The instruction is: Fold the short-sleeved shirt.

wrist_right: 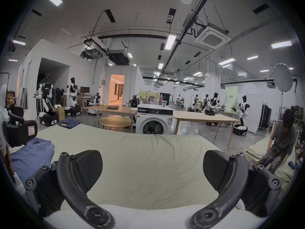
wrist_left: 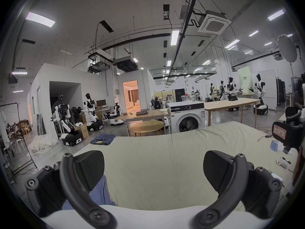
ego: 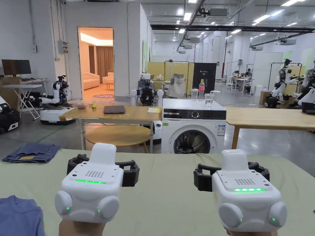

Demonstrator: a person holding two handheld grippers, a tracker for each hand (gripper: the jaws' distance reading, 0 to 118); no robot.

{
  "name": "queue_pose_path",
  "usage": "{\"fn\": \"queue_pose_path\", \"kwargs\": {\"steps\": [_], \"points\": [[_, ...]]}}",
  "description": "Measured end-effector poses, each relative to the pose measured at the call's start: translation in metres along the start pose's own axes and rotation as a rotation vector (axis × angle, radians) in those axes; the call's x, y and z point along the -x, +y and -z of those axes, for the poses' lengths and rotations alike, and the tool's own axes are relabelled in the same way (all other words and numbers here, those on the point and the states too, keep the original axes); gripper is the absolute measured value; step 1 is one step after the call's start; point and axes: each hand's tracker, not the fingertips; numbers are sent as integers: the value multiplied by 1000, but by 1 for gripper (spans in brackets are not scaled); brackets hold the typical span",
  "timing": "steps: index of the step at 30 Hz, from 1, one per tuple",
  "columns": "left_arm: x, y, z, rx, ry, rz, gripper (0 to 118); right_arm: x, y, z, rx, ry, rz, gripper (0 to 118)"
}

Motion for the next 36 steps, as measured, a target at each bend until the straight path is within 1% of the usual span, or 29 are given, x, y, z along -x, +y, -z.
{"fn": "queue_pose_path", "kwargs": {"steps": [1,2,3,4,5,6,7,9,11,13,16,18,20,26,29,31,32,36], "points": [[0,0,0,-1,9,3,118,0,0,0,-1,1,-2,112],[1,-1,0,-3,11,6,118,0,0,-2,-4,3,-3,112],[1,-1,-1,-13,12,6,117,0,0,-4,-9,5,-6,93],[2,-1,-3,-27,15,3,111,1,0,-4,-10,-14,-20,53],[2,-1,-4,-34,17,6,82,0,0,-2,5,-68,-44,0],[1,1,-3,-26,23,16,37,-3,2,-4,-17,-39,-15,0],[0,1,-1,-9,46,35,0,-8,3,-5,-17,0,14,0],[3,1,-3,-32,-5,6,0,-7,2,-6,-12,-15,-4,0],[2,1,-2,-25,21,20,0,-7,3,-7,-24,-22,-23,0],[7,1,-3,-29,17,4,0,-3,6,-8,-26,-21,-30,0],[27,-1,-10,-24,53,-28,0,13,14,-7,-22,14,-21,0],[52,-3,-18,-8,89,-44,0,40,15,-5,-31,66,-37,0],[84,-9,-28,4,160,-39,0,73,21,-4,-43,137,-45,0],[209,-31,-81,82,434,-39,0,203,24,-17,-25,437,-24,0],[263,-50,-105,167,543,-34,0,256,17,-31,-1,578,-9,0],[290,-69,-108,233,579,-5,0,282,10,-38,7,630,-20,0],[301,-78,-107,272,583,-15,0,294,6,-38,15,646,-31,0],[323,-110,-81,389,531,-108,0,327,-13,-23,48,680,-55,0]]}}
